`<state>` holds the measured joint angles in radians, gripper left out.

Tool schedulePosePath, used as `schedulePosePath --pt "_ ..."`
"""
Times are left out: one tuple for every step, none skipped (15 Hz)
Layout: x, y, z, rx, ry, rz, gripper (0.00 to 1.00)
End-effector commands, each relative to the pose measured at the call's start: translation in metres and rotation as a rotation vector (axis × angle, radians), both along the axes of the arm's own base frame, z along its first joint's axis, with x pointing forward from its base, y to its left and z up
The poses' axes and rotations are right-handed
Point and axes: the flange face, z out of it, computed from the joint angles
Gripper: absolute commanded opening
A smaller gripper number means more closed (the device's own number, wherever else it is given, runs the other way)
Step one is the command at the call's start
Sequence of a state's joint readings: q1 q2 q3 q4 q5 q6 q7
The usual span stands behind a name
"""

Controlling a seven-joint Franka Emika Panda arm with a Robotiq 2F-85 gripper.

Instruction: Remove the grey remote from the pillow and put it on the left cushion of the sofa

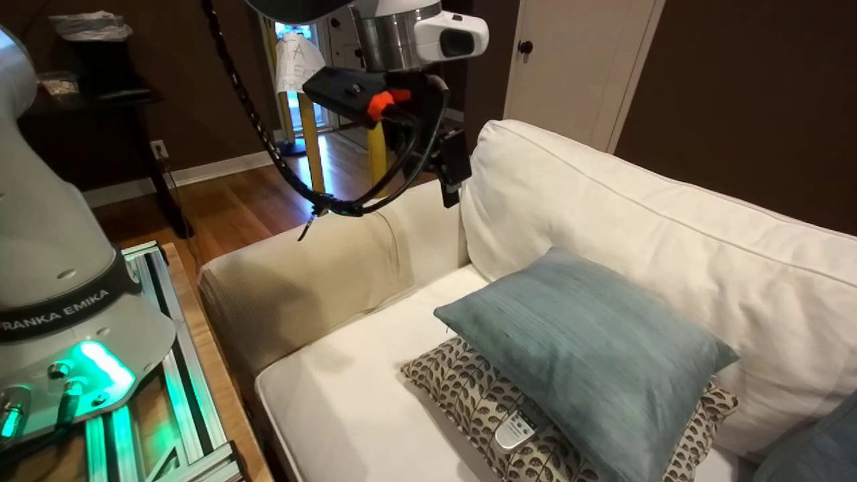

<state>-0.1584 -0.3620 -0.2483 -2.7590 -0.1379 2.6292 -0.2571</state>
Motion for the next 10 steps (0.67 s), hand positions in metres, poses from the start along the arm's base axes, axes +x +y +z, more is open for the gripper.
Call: schedulePosePath --pt "0.001 0.0 0.001 -0.001 -0.001 0.0 1.0" --pt "0.002 0.002 0.003 -0.004 -0.003 0.005 1.0" --pt "0.003 0.004 0.003 -0.006 -0.003 0.009 1.0" --pt "0.003 0.005 0.003 -0.007 -0.003 0.012 1.0" --pt "0.003 0.005 0.003 -0.007 -0.003 0.013 1.0" --pt "0.003 0.005 0.003 -0.007 -0.003 0.013 1.0" --pt "0.004 0.004 -0.001 0.0 0.016 0.015 1.0" --pt "0.005 -0.004 -0.012 0.018 0.051 0.001 1.0" --pt "0.002 -0.013 -0.028 0.074 0.075 0.034 1.0" --pt "-0.004 -0.024 -0.04 0.094 0.092 0.025 1.0"
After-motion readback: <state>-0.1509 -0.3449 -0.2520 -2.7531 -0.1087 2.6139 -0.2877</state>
